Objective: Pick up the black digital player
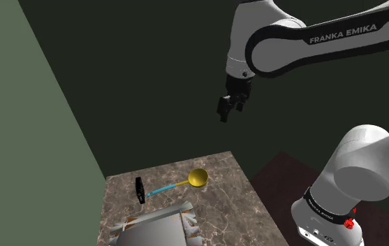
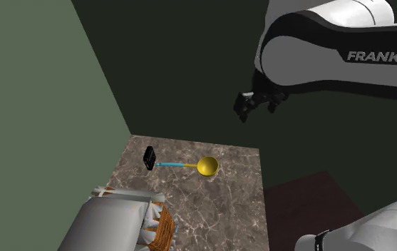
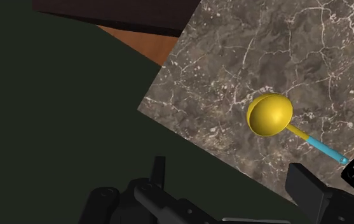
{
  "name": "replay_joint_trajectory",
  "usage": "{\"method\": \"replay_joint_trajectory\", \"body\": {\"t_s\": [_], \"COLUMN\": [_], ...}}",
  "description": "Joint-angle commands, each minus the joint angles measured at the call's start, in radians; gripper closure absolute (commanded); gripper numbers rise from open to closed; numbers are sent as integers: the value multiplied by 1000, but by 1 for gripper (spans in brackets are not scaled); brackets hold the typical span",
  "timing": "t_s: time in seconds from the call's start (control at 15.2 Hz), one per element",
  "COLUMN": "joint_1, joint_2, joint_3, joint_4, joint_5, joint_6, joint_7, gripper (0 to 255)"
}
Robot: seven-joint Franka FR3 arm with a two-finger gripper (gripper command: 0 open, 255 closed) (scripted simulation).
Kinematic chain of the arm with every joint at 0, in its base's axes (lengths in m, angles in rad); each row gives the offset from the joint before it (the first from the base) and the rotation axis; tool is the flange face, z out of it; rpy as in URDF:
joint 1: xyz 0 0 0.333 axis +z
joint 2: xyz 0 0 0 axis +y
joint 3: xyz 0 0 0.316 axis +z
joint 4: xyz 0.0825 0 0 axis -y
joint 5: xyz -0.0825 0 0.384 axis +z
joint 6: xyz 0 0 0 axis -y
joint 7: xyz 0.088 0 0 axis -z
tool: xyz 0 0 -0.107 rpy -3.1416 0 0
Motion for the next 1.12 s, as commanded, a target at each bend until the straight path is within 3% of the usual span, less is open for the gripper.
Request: {"method": "replay_joint_trajectory", "body": {"t_s": [0.0, 0.59, 1.06], "joint_1": [15, 31, 21], "joint_2": [32, 289, 555], "joint_3": [44, 233, 361], "joint_4": [-14, 57, 194], "joint_5": [20, 24, -115], "joint_6": [50, 249, 361], "joint_7": [58, 319, 580], "gripper": [0, 0, 0]}}
